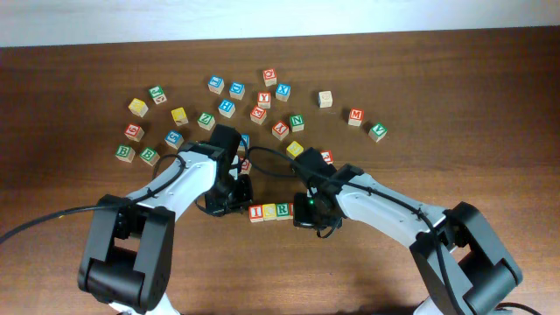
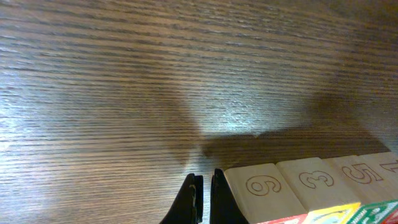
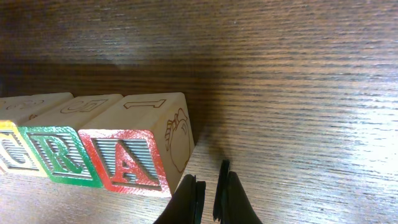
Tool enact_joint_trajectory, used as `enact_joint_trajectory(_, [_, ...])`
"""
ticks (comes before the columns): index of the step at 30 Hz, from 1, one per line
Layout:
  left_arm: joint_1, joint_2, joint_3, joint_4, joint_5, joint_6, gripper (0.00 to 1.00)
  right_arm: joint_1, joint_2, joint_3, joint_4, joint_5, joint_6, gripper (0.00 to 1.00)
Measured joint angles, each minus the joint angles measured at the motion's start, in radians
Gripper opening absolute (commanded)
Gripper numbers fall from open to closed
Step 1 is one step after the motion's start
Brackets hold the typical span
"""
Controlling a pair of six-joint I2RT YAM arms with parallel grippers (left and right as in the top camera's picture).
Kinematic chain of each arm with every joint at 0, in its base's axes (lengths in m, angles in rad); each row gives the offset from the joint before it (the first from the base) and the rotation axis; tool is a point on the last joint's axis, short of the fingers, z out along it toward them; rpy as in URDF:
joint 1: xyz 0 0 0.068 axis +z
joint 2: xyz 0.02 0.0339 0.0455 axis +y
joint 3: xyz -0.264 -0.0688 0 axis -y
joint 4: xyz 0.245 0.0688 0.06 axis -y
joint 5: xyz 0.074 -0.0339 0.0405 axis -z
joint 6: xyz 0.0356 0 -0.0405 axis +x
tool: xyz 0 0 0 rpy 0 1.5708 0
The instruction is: Spell out ICRA
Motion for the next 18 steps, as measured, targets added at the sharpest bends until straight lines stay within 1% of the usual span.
enact_joint_trajectory(7, [0.0,0.0,0.0,0.001,0.032,0.0,0.0,0.0,0.0,0.0,-0.004,-0.014,0.0,0.04])
enact_joint_trajectory(12, [0.001,0.0,0.0,0.001,-0.009,0.0,0.0,-0.011,0.0,0.015,-0.153,-0.023,-0.034,0.04])
enact_joint_trajectory(14, [0.009,0.0,0.0,-0.003,-0.032,0.0,0.0,-0.049,-0.009,0.029,-0.175,-0.022,-0.058,0.04])
enact_joint_trajectory(16, [0.022,0.0,0.0,-0.029,-0.043,0.0,0.0,-0.118,-0.019,0.036,-0.174,-0.021,-0.086,0.04])
enact_joint_trajectory(18, [0.024,0.0,0.0,-0.05,-0.045,0.0,0.0,-0.184,-0.021,0.037,-0.133,-0.021,-0.116,0.04])
